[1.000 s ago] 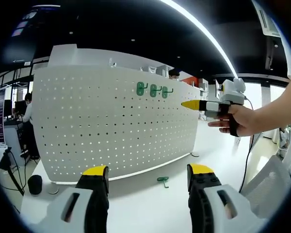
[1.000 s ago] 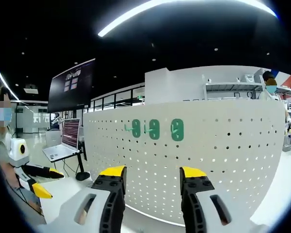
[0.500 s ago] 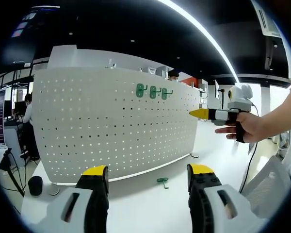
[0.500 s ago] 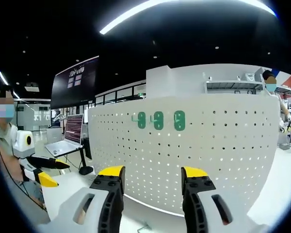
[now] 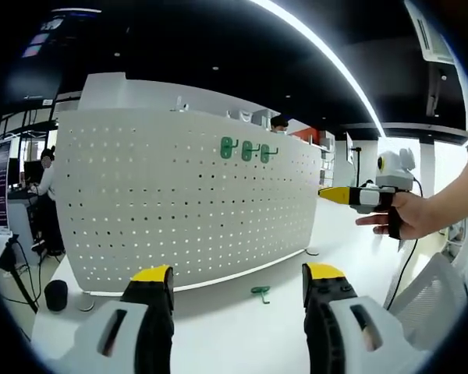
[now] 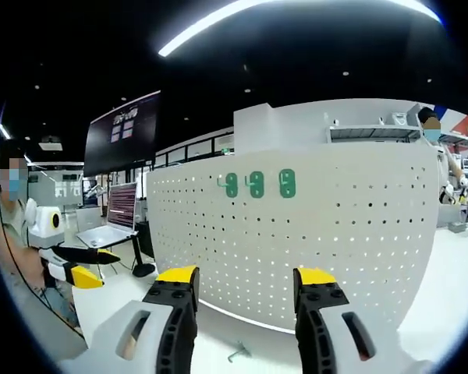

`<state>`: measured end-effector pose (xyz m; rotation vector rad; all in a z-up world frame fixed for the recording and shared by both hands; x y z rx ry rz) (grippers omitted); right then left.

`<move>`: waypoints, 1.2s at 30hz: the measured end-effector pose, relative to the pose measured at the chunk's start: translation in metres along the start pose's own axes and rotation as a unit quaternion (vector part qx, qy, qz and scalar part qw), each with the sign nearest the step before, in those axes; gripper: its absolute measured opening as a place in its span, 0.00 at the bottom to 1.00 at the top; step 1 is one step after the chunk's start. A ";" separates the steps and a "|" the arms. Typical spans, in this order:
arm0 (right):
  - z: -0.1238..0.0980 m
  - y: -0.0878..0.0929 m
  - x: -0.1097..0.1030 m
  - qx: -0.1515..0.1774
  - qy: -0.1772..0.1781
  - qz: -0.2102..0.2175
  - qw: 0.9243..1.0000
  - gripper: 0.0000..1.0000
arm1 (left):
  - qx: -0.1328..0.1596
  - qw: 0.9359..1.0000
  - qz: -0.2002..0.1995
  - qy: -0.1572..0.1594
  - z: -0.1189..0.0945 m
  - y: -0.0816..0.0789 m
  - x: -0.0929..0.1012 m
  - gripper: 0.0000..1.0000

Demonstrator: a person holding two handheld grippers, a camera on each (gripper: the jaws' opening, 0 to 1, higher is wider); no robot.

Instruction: Insert the hook assembly into the mounting plate slot until the hook locks in place.

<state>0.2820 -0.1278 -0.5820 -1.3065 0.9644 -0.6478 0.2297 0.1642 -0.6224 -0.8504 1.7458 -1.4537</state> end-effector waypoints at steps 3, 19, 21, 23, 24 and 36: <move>-0.005 0.003 0.000 -0.001 0.001 0.002 1.000 0.48 | 0.003 1.000 0.000 0.001 -0.001 0.001 0.000 0.70; -0.032 0.021 0.002 -0.009 0.003 0.016 1.000 0.49 | 0.005 1.000 -0.001 -0.002 -0.008 0.003 -0.001 0.73; -0.036 0.023 0.003 -0.009 0.004 0.020 1.000 0.50 | 0.003 1.000 -0.002 -0.002 -0.008 0.004 -0.001 0.73; -0.038 0.025 0.004 -0.009 0.005 0.020 1.000 0.50 | 0.002 1.000 -0.002 0.003 -0.008 0.004 -0.001 0.74; -0.040 0.027 0.004 -0.011 0.006 0.022 1.000 0.50 | 0.002 1.000 0.002 0.003 -0.009 0.003 -0.001 0.74; -0.055 0.037 0.002 -0.022 0.006 0.021 1.000 0.52 | -0.003 1.000 0.000 0.007 -0.015 0.008 -0.002 0.76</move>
Point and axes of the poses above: the point that each gripper's makers call its tool centre point, and the gripper's own axes: z roughly forward along the fingers, x roughly to its right, y roughly out of its underside, the point moved 8 cm from there along -z, roughly backward along the fingers, and after that the axes turned 11 degrees about z, right-handed, at the moved point
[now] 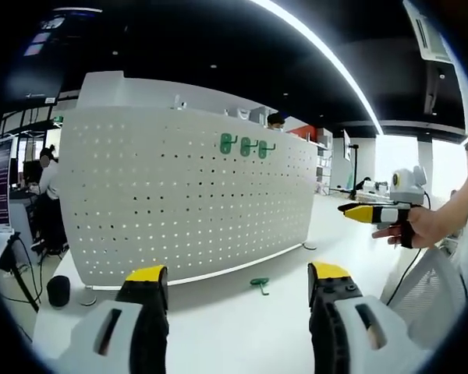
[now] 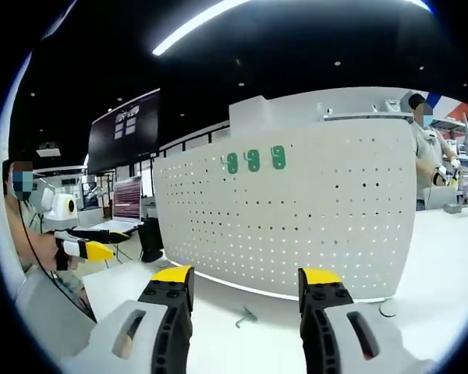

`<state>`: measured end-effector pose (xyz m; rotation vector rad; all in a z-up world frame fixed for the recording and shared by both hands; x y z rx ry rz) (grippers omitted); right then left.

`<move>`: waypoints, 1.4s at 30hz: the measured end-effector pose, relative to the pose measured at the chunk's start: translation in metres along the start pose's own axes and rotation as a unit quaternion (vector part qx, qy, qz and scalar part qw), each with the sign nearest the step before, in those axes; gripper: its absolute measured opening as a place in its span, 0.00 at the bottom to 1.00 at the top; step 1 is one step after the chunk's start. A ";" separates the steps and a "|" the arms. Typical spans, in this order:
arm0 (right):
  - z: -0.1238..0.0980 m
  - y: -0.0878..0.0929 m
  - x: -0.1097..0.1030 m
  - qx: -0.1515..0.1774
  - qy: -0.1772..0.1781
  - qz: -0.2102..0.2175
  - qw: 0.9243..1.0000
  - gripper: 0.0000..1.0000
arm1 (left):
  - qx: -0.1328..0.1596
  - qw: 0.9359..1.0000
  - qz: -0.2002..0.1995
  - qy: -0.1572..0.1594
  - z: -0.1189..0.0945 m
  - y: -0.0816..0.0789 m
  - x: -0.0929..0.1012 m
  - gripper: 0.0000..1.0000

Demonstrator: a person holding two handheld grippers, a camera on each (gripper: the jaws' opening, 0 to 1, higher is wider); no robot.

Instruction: Insert the hook assembly into the mounting plate slot until the hook locks in place.

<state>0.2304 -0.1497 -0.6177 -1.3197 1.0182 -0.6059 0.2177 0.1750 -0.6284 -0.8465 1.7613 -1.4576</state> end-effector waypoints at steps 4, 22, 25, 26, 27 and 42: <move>-0.003 0.002 0.000 -0.003 -0.001 0.000 1.000 0.53 | -0.002 1.000 -0.001 0.001 -0.001 0.001 0.000 0.76; -0.016 0.013 0.003 -0.041 0.007 -0.011 0.999 0.51 | -0.024 1.000 0.010 0.005 -0.003 0.007 -0.001 0.76; -0.018 0.018 0.007 -0.056 0.011 -0.004 0.998 0.52 | -0.026 1.000 0.007 0.000 -0.005 0.009 -0.003 0.76; -0.018 0.020 0.008 -0.060 0.013 0.001 0.998 0.53 | -0.027 1.000 0.007 0.000 -0.005 0.009 -0.003 0.76; -0.017 0.023 0.010 -0.065 0.014 0.011 0.998 0.53 | -0.029 1.000 0.007 0.001 -0.005 0.010 -0.003 0.76; -0.015 0.039 0.010 -0.120 0.017 0.009 0.993 0.53 | -0.048 0.999 0.011 0.004 -0.004 0.016 -0.003 0.75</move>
Point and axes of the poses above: the point that each gripper's makers call its tool centre point, and the gripper's own axes: z roughly forward along the fingers, x roughly to its right, y roughly out of its underside, the point moved 8 cm from there along -z, roughly backward along the fingers, and after that the axes turned 11 degrees about z, right-handed, at the moved point
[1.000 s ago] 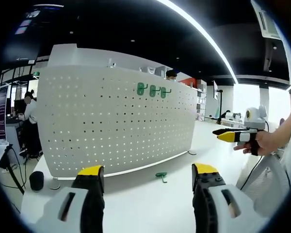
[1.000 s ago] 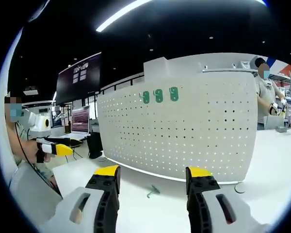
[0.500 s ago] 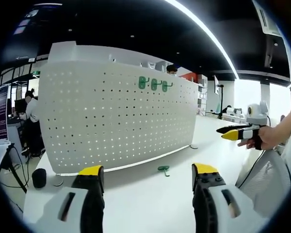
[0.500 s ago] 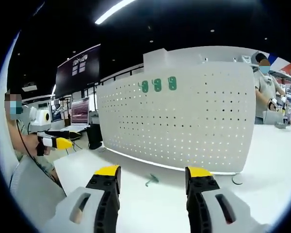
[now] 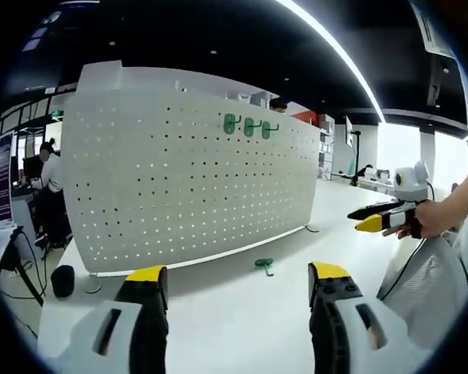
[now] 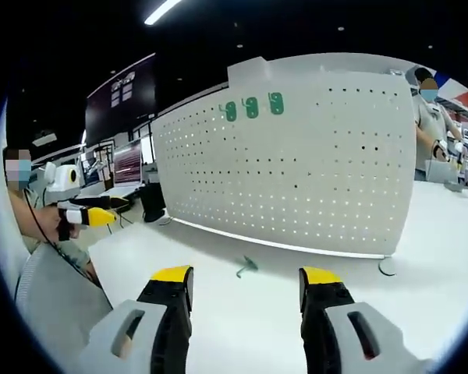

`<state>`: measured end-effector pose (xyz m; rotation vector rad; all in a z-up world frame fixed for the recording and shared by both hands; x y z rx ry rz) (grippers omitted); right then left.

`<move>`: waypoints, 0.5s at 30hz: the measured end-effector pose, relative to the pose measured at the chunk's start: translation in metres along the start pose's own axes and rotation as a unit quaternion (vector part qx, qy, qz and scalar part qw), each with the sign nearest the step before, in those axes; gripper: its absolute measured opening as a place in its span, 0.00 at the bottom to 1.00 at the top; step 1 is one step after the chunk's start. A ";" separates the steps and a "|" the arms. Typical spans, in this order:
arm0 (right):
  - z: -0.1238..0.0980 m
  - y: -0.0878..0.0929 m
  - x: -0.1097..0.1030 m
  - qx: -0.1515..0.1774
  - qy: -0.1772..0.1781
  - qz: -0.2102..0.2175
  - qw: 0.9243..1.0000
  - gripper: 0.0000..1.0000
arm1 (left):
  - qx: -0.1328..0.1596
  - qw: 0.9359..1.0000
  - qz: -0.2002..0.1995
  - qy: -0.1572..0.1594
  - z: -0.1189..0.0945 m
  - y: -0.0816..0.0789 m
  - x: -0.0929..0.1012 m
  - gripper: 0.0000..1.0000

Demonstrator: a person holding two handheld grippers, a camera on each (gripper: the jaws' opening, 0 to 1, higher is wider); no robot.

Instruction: Insert the hook assembly into the mounting plate slot until the hook locks in place.

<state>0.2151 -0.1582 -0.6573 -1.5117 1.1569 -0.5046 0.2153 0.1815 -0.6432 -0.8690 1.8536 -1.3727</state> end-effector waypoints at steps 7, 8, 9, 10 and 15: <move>0.000 0.000 0.002 -0.001 0.004 0.001 1.000 0.53 | -0.005 1.000 0.005 0.003 0.001 -0.001 0.002 0.75; 0.000 0.000 0.002 -0.002 0.004 0.002 1.000 0.53 | -0.005 1.000 0.006 0.003 0.001 -0.001 0.002 0.75; 0.000 0.000 0.001 -0.001 0.005 0.001 1.000 0.53 | -0.005 1.000 0.007 0.004 0.001 -0.001 0.003 0.75; 0.000 0.000 0.001 -0.001 0.004 0.001 1.000 0.53 | -0.006 1.000 0.007 0.005 0.002 -0.001 0.004 0.75; 0.000 0.001 0.001 -0.003 0.001 0.003 1.000 0.53 | -0.005 1.000 0.010 0.007 0.002 -0.004 0.004 0.75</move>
Point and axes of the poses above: the point that each gripper's makers call its tool centre point, and the gripper's own axes: z roughly forward along the fingers, x roughly to its right, y roughly out of its underside, the point moved 8 cm from there along -z, roughly backward along the fingers, and after that the axes turned 11 degrees about z, right-handed, at the moved point
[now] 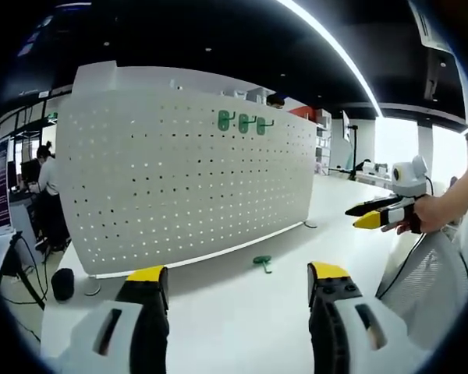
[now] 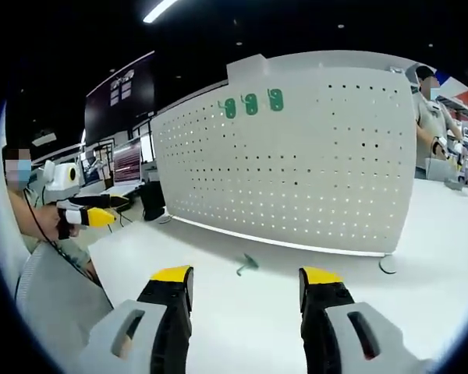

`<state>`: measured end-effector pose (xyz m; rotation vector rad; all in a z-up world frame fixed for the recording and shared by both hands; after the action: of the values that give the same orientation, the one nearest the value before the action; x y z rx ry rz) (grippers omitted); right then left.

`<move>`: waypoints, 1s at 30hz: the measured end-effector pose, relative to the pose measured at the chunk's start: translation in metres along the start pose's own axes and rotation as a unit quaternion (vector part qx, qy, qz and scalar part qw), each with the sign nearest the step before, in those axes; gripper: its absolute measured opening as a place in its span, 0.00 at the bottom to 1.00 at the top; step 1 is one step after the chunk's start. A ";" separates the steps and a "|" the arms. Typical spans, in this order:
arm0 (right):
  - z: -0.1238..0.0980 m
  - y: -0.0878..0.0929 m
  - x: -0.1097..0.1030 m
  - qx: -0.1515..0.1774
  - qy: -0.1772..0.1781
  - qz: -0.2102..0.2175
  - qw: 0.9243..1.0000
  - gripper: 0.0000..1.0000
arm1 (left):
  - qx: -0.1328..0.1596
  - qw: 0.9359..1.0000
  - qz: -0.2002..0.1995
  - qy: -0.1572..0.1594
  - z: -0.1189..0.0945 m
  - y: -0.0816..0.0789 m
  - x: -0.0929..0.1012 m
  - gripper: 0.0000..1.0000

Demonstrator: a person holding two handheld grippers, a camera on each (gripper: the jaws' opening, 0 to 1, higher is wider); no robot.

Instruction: Insert the hook assembly into the mounting plate slot until the hook locks in place.

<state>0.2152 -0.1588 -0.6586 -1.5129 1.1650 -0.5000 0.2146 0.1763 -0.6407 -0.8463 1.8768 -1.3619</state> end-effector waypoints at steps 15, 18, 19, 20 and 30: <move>0.001 0.002 -0.003 -0.005 -0.006 -0.006 1.000 0.53 | -0.038 0.998 0.038 0.037 0.016 -0.002 -0.005 0.74; 0.002 0.003 -0.003 -0.008 -0.007 -0.009 1.000 0.53 | -0.058 0.996 0.051 0.049 0.021 0.003 -0.007 0.74; 0.002 0.003 -0.003 -0.008 -0.007 -0.008 1.000 0.53 | -0.058 0.996 0.049 0.052 0.022 0.003 -0.008 0.74; 0.002 0.002 -0.003 -0.008 -0.007 -0.008 1.000 0.53 | -0.066 0.995 0.047 0.059 0.023 0.004 -0.008 0.74; 0.001 0.002 -0.003 -0.009 -0.007 -0.005 1.000 0.52 | -0.099 0.987 0.079 0.098 0.037 0.004 -0.009 0.74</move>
<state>0.2140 -0.1551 -0.6598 -1.5354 1.1536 -0.4863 0.2496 0.1649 -0.6522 -0.6598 2.2111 -1.2115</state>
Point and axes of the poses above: the point that each gripper's makers call its tool centre point, and the gripper's own axes: z roughly forward along the fingers, x roughly to its right, y roughly out of its underside, the point moved 8 cm from there along -z, roughly backward along the fingers, and after that the axes turned 11 degrees about z, right-handed, at the moved point
